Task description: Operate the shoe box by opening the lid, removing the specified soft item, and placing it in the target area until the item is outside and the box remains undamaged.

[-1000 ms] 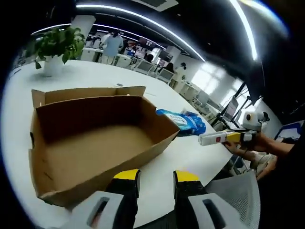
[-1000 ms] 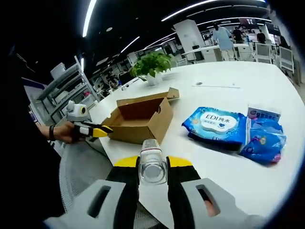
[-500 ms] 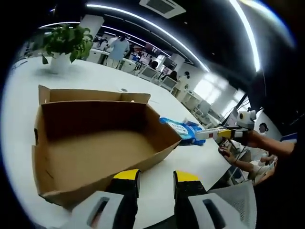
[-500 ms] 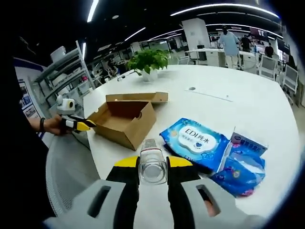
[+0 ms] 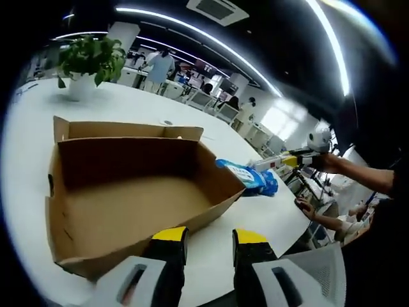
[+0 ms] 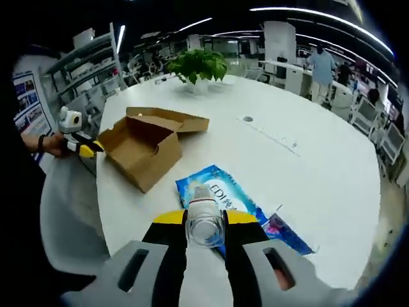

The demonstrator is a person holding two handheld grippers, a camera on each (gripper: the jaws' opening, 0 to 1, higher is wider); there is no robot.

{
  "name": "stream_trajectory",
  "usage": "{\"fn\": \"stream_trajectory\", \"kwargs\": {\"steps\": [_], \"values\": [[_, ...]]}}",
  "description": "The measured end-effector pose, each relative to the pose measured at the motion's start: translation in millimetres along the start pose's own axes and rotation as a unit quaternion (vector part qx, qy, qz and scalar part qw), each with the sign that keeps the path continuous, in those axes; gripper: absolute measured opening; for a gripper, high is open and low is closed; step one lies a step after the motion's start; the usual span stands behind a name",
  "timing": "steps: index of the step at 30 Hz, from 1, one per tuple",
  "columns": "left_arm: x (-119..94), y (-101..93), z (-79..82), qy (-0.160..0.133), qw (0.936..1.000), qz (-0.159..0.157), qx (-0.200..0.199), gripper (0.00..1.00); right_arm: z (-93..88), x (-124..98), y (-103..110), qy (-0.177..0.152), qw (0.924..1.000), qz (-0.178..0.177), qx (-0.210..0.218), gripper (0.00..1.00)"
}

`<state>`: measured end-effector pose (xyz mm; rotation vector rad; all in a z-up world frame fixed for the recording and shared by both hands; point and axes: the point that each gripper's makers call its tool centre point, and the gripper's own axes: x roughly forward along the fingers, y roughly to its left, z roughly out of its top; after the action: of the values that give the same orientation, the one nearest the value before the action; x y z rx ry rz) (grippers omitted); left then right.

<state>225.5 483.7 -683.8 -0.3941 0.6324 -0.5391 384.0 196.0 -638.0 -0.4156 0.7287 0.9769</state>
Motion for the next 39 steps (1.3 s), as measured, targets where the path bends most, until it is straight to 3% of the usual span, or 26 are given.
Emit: {"fn": "stream_trajectory", "kwargs": {"steps": [6,16,24,39], "values": [[-0.7,2.9,1.3,-0.005,1.0000,0.007,-0.004,0.28,4.9,12.6,-20.8,0.055,0.9946,-0.005,-0.088,0.19],[2.5,2.6,-5.5,0.015,0.9997,0.001,0.018,0.28,8.8,38.1,-39.7,0.124,0.9720,0.005,-0.199,0.19],[2.1,7.4,-5.7,0.013,0.9998,0.004,0.014,0.28,5.4,54.4,-53.0,0.149,0.9668,0.006,-0.207,0.19],[3.8,10.8,-9.8,0.023,0.9995,0.012,0.017,0.28,5.9,67.0,-74.8,0.161,0.9686,0.003,-0.189,0.19]]}}
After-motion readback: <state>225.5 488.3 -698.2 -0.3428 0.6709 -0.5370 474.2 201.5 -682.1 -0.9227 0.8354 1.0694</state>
